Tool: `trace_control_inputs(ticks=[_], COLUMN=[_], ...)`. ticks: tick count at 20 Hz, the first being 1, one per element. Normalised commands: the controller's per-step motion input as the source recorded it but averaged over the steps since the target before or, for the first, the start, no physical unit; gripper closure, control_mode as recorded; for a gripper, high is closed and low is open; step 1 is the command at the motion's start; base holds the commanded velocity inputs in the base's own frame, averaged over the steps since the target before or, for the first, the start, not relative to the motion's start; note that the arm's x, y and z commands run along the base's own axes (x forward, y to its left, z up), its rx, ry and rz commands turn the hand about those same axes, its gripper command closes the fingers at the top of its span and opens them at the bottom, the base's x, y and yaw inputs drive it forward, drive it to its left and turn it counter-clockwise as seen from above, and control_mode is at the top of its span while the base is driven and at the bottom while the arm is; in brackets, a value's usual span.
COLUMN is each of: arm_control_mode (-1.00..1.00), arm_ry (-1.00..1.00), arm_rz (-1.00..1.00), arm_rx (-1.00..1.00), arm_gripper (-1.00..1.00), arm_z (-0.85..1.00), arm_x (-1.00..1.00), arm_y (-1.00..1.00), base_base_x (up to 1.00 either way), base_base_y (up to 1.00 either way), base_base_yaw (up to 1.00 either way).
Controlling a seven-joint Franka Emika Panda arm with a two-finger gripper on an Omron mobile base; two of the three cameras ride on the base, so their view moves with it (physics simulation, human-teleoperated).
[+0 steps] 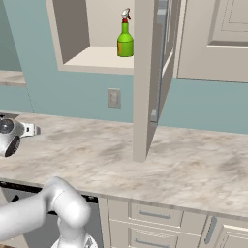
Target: Locate and retrieve the soap dispenser and spray from the cabinet. Place them next to the sink.
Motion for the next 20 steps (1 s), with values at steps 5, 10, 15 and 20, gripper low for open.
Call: trace_control_inputs(ticks=[5,10,15,20], arm_control_mode=[-1.00,-1.00,-1.00,-1.00], arm_ry=[0.09,0.10,0.15,0.22], arm_rz=[-0.17,-0.03,-0.02,-0.01], arm_rx=[0.01,0.07,0.05,0.03], arm_gripper=[-1.00,-1.00,-1.00,-1.00], arm_z=[0.00,0.19,0.24,0.21], arm_x=[0.07,-0.14,-0.22,-0.16], arm_y=[-0.35,-0.39,-0.56,-0.65], base_base_x=[0.00,0.00,0.00,0.00], base_base_y=[0.00,0.00,0.00,0.00], base_base_yaw=[0.00,0.00,0.00,0.00])
